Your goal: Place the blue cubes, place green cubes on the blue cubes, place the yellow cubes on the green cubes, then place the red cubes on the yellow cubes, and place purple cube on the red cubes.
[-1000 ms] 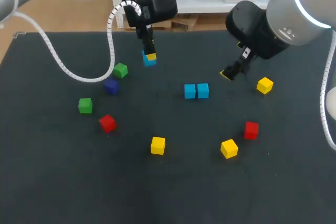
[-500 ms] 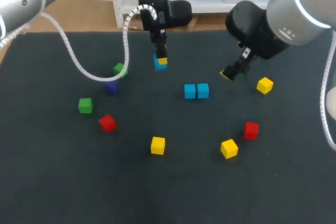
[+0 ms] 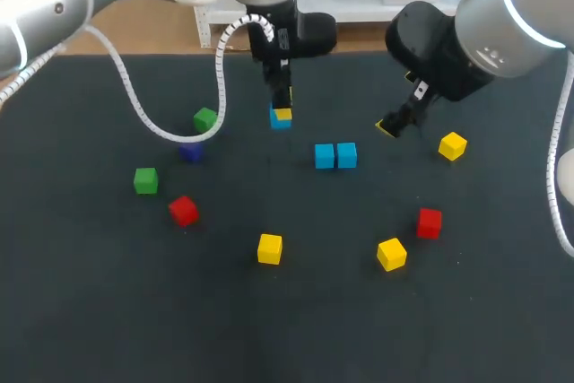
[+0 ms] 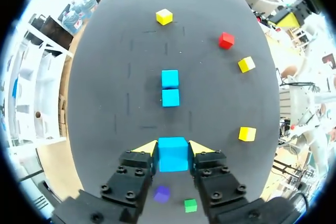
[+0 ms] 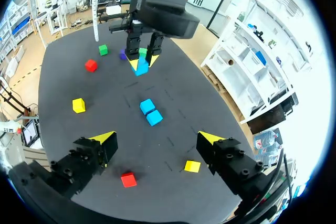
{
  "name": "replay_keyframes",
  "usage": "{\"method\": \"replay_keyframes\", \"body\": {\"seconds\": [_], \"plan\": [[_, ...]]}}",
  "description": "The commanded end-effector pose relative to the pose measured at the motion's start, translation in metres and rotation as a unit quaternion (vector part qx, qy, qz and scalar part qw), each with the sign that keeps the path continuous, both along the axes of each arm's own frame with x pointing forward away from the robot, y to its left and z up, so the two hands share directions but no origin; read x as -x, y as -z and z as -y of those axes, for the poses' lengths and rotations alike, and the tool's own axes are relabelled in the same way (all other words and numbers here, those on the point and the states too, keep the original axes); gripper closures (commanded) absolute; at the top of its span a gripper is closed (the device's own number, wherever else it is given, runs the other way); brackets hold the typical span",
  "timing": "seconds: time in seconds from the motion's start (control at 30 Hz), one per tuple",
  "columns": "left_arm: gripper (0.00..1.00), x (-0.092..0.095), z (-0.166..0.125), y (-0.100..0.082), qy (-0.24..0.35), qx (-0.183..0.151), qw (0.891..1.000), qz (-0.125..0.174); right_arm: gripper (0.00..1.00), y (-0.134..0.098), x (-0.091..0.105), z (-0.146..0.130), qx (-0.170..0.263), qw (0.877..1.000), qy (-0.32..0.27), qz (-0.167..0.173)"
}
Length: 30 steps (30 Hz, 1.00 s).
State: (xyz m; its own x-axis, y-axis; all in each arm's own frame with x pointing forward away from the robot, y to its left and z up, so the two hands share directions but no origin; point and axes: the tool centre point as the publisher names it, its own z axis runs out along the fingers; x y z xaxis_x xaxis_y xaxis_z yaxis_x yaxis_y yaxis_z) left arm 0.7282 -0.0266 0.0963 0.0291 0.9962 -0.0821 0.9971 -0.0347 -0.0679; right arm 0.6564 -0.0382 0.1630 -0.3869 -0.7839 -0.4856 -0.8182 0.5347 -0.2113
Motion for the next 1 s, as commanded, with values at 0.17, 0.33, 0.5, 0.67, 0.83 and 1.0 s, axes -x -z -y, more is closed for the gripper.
{"method": "replay_keyframes", "body": {"seconds": [0.17,0.33,0.5,0.67,0.83,1.0], "plan": [[1.0,0.005,0.007,0.014,0.014,0.004,1.0,-0.004,0.0,0.001,0.001,0.0,0.0,1.0,0.001,0.002],[1.0,0.01,0.009,0.023,0.015,0.004,1.0,-0.005,0.0,0.001,0.001,0.0,0.0,1.0,0.001,0.002],[1.0,0.016,0.014,0.032,0.02,0.013,1.0,-0.014,0.0,0.001,0.001,0.0,0.0,1.0,0.001,0.002],[1.0,0.018,0.017,0.042,0.026,0.014,0.999,-0.015,0.0,0.001,0.001,0.0,0.0,1.0,0.001,0.002],[1.0,0.017,0.017,0.051,0.033,0.006,0.999,-0.015,0.0,0.001,0.001,0.0,0.0,1.0,0.001,0.002],[1.0,0.012,0.019,0.057,0.036,0.0,0.999,-0.015,0.0,0.001,0.001,0.0,0.0,1.0,0.001,0.002]]}}
